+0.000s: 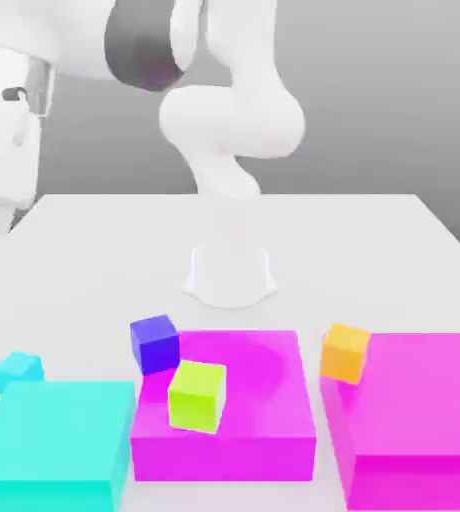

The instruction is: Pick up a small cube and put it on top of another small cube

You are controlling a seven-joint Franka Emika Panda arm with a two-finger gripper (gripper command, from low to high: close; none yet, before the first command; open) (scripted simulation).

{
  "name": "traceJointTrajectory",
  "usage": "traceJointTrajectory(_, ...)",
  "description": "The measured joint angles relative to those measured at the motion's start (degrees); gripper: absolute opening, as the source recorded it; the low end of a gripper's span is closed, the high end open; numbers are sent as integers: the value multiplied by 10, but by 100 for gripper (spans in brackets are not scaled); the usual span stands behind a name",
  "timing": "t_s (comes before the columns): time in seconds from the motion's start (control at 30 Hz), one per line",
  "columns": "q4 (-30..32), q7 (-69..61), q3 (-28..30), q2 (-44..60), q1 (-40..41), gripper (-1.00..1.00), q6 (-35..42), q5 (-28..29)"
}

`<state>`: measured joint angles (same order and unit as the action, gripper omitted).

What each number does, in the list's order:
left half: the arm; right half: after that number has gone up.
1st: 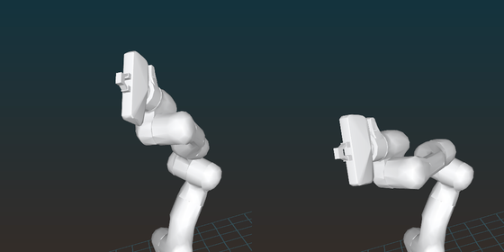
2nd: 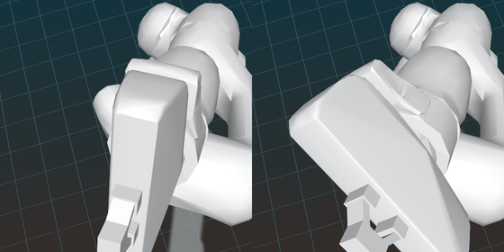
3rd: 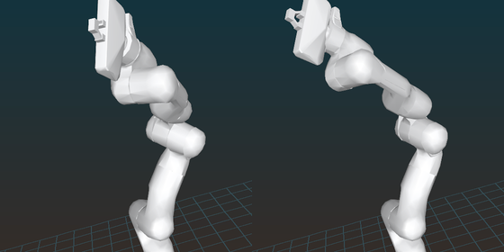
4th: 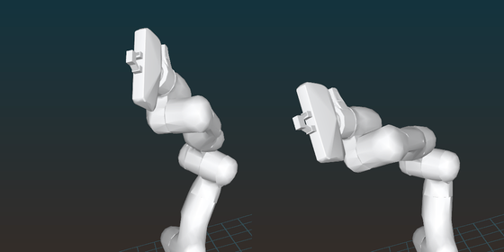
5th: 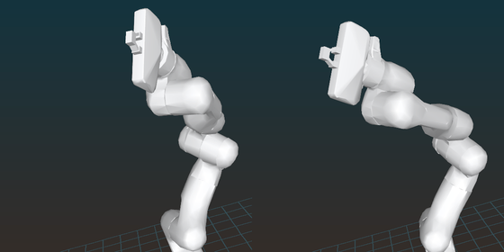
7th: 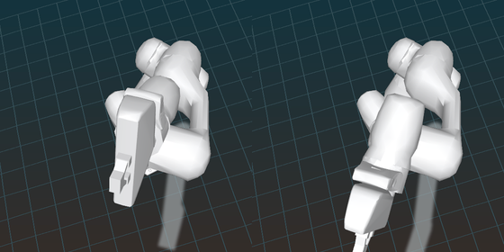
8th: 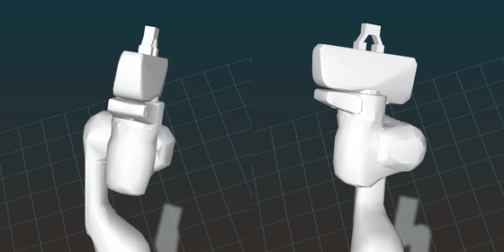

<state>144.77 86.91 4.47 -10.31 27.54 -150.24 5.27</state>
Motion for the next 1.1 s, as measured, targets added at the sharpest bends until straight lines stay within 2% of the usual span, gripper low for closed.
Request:
traceJointTrajectory(0.13, 30, 73, 31, 80, 49, 0, -43, -16)
traceJointTrajectory(0.27, 59, 121, 44, 161, 97, 0, -85, -67)
traceJointTrajectory(0.47, 50, 103, 7, 284, 137, 0, -175, -131)
traceJointTrajectory(0.5, 47, 100, 0, 303, 144, -100, -190, -135)
traceJointTrajectory(0.73, 46, 100, -3, 306, 147, -100, -194, -135)
traceJointTrajectory(0.93, 69, 133, 24, 196, 126, -100, -108, -86)
traceJointTrajectory(1.1, 103, 112, 1, 93, 83, -100, -38, -31)
